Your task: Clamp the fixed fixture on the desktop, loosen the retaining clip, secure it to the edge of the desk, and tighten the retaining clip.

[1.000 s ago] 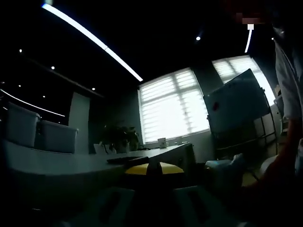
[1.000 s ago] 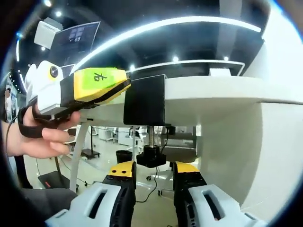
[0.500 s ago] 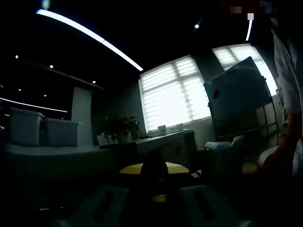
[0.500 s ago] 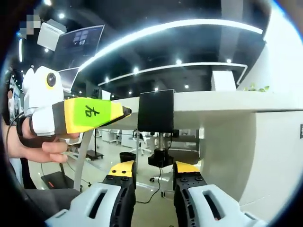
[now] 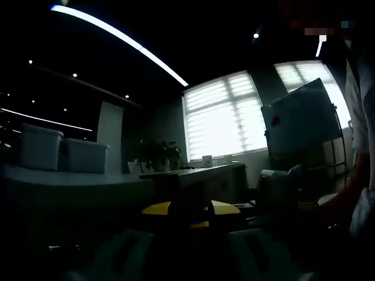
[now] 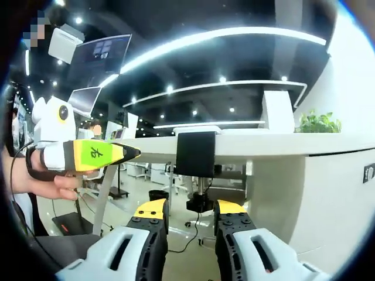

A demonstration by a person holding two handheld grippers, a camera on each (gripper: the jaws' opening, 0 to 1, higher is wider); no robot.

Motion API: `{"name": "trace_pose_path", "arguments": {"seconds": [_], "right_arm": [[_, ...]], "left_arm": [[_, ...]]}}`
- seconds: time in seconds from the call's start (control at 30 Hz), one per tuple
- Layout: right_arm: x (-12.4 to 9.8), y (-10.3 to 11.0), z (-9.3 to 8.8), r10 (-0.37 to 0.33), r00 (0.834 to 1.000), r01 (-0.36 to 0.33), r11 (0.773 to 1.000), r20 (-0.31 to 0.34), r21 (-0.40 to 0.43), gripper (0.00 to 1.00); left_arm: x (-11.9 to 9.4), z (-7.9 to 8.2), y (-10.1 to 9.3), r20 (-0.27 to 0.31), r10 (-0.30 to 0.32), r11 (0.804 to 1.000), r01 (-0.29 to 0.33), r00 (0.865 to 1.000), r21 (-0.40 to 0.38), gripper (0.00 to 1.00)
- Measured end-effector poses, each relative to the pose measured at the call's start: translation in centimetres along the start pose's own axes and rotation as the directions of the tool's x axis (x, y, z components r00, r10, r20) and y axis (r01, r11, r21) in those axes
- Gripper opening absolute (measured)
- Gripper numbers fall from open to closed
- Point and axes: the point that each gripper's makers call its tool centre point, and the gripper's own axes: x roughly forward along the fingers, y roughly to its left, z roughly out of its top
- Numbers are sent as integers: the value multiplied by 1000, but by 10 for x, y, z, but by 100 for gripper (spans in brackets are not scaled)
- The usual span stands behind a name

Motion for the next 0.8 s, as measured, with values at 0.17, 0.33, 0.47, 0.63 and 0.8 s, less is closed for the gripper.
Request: {"name": "trace_pose_path", "arguments": {"seconds": [0.17,0.33,0.47,0.63,0.8], "right_arm": [[-8,3,12,9,1000,-9,1000,7,-12,30],[-19,-2,22,-4,1000,4,999,4,34,31],[-28,-5,35,-10,1000,10,999,6,31,31],[-37,-10,53,-10,1000,10,1000,16,-15,31],[-45,-14,63,-8,1000,9,999,19,-49,31]], "left_arm": [[-15,-1,0,-24,21,1000,-21,999,4,24],[-38,3,7,-10,84,996,-84,996,-23,24],[-49,1,8,-30,102,995,-103,994,-16,25],[-60,7,10,-42,115,993,-115,992,2,25],[-61,16,9,-47,111,994,-110,993,28,26]]}}
